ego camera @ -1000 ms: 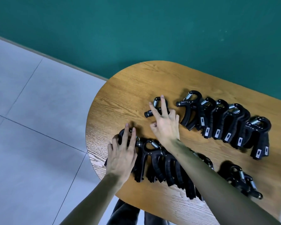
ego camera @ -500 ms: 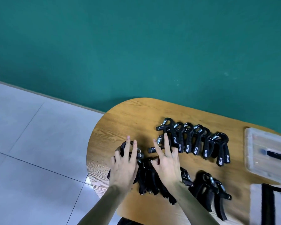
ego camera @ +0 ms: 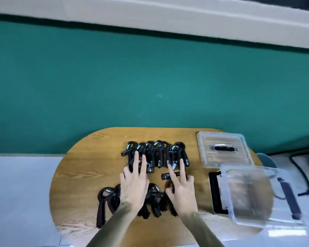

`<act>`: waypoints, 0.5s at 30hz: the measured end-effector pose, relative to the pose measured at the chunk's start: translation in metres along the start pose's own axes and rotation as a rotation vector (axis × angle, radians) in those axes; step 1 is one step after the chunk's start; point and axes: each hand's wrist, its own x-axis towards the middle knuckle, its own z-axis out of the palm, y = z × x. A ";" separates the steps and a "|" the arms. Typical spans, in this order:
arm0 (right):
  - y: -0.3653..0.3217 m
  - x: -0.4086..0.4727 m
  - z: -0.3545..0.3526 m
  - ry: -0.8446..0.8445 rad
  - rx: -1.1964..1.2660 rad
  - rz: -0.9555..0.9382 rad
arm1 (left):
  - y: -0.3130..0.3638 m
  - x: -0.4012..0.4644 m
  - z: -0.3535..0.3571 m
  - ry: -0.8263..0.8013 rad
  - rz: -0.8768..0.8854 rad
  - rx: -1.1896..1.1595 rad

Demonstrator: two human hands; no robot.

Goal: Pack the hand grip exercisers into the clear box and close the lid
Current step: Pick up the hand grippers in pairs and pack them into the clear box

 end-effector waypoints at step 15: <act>0.226 -0.018 -0.125 0.077 0.002 0.159 | 0.274 0.008 0.009 -0.039 0.172 0.018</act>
